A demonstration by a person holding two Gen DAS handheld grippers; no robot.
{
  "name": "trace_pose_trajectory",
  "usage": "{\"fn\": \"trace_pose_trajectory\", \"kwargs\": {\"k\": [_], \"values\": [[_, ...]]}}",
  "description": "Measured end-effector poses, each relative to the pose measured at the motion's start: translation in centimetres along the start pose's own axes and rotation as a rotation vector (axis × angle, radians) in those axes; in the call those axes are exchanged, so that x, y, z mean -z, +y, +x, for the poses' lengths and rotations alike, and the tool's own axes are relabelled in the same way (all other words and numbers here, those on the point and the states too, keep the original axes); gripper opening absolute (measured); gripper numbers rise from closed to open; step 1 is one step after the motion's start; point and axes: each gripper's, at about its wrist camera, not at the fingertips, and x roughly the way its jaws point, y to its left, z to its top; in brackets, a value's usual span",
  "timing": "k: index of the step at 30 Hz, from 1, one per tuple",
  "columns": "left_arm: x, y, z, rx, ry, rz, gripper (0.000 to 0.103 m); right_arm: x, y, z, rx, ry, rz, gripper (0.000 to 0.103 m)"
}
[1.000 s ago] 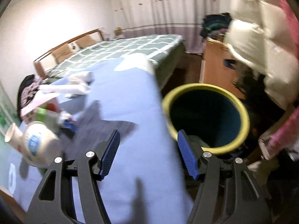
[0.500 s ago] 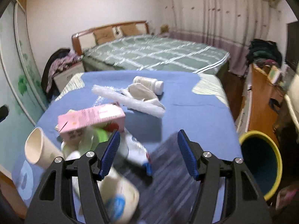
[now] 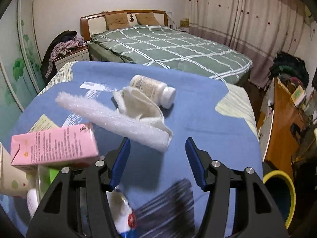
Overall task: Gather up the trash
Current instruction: 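Move the right gripper back to the table toward the bubble wrap, then grasp the white bubble wrap with the right gripper and lift it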
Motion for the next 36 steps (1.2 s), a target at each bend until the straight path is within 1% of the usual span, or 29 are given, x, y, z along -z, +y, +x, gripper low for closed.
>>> {"fn": "trace_pose_trajectory", "kwargs": {"k": [3, 4, 6, 8, 9, 10, 12, 14, 15, 16, 17, 18, 19, 26, 29, 31, 34, 36], "values": [[0.0, -0.3, 0.4, 0.008, 0.011, 0.005, 0.098, -0.2, 0.5, 0.1, -0.017, -0.014, -0.033, 0.055], [0.1, -0.5, 0.5, 0.010, 0.014, 0.006, 0.098, -0.2, 0.7, 0.2, -0.022, -0.016, -0.050, 0.052], [0.2, -0.7, 0.7, 0.012, 0.019, 0.009, 0.098, -0.1, 1.2, 0.4, -0.037, -0.006, -0.071, 0.014], [0.2, -0.8, 0.7, 0.013, 0.020, 0.013, 0.098, 0.1, 1.6, 0.7, -0.039, 0.010, -0.094, 0.004], [0.3, -0.9, 0.7, 0.013, 0.019, 0.013, 0.098, 0.2, 1.8, 0.6, -0.041, 0.013, -0.102, 0.001], [0.3, -0.8, 0.7, 0.013, 0.018, 0.012, 0.098, 0.4, 1.9, 0.4, -0.047, 0.013, -0.109, 0.001], [0.3, -0.7, 0.7, 0.009, 0.019, 0.009, 0.098, 0.3, 1.8, -0.1, -0.055, 0.008, -0.105, 0.001], [0.3, -0.6, 0.8, 0.010, 0.021, 0.003, 0.098, -0.2, 1.2, -0.8, -0.069, 0.001, -0.067, 0.001], [0.3, -0.5, 0.8, 0.011, 0.021, 0.001, 0.098, -0.4, 1.0, -1.1, -0.083, -0.009, -0.053, 0.006], [0.3, -0.3, 0.8, 0.011, 0.021, 0.002, 0.098, -0.6, 0.8, -1.4, -0.089, -0.015, -0.051, 0.011], [0.3, -0.4, 0.8, 0.010, 0.022, 0.003, 0.098, -0.9, 0.9, -1.6, -0.076, -0.020, -0.064, 0.028], [0.3, -0.3, 0.8, 0.011, 0.022, 0.003, 0.098, -1.1, 1.0, -1.8, -0.056, -0.022, -0.089, 0.041], [0.3, -0.3, 0.8, 0.012, 0.023, 0.002, 0.098, -1.2, 1.3, -1.9, -0.047, -0.022, -0.122, 0.043], [0.2, 0.0, 1.1, 0.014, 0.024, -0.013, 0.098, -1.6, 3.2, -1.7, 0.027, 0.003, -0.358, 0.042], [0.1, 0.1, 1.1, 0.015, 0.024, -0.016, 0.098, -1.3, 3.8, -1.2, 0.028, 0.015, -0.422, 0.042], [0.0, 0.1, 1.0, 0.010, 0.017, -0.018, 0.098, -1.1, 4.4, -0.8, 0.044, 0.019, -0.475, 0.042], [0.0, 0.0, 0.9, 0.009, 0.012, -0.020, 0.098, -0.9, 5.3, 0.0, 0.056, 0.010, -0.565, 0.042], [0.0, 0.0, 0.8, 0.010, 0.011, -0.023, 0.098, -1.0, 5.7, 0.4, 0.040, 0.006, -0.585, 0.042]]}}
